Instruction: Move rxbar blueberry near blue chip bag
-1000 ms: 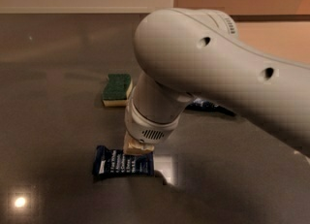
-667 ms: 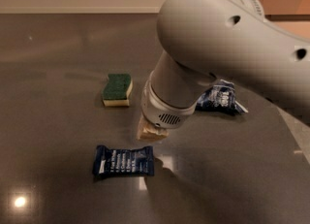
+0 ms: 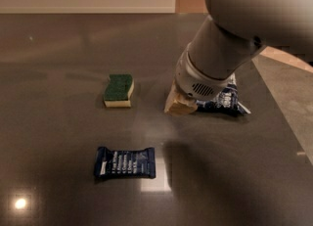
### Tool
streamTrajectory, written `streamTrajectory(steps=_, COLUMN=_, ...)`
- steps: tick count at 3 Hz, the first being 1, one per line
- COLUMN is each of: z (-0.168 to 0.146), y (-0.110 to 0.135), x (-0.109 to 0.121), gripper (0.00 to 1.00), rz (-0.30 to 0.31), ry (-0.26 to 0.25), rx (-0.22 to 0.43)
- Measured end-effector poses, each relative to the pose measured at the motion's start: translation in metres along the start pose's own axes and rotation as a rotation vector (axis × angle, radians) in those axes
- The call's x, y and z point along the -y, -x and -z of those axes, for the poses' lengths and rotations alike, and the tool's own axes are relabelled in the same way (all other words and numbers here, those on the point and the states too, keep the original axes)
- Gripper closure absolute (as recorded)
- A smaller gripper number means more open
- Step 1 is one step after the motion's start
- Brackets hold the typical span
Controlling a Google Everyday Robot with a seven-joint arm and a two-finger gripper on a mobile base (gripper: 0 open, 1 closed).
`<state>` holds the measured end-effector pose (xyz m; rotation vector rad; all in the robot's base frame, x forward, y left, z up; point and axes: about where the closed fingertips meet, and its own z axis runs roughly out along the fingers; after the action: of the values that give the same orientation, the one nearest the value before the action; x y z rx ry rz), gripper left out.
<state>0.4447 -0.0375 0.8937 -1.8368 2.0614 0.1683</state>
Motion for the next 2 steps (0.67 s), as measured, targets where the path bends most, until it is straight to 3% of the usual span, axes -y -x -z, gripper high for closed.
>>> streamTrajectory(steps=1, z=0.0069, y=-0.019, x=0.0189, gripper=1.0, rz=-0.041, ry=-0.022, rx=-0.016)
streamTrajectory(steps=2, z=0.0084, y=-0.0224, x=0.0146, gripper=0.82, rz=-0.03, ry=-0.006, rx=-0.008)
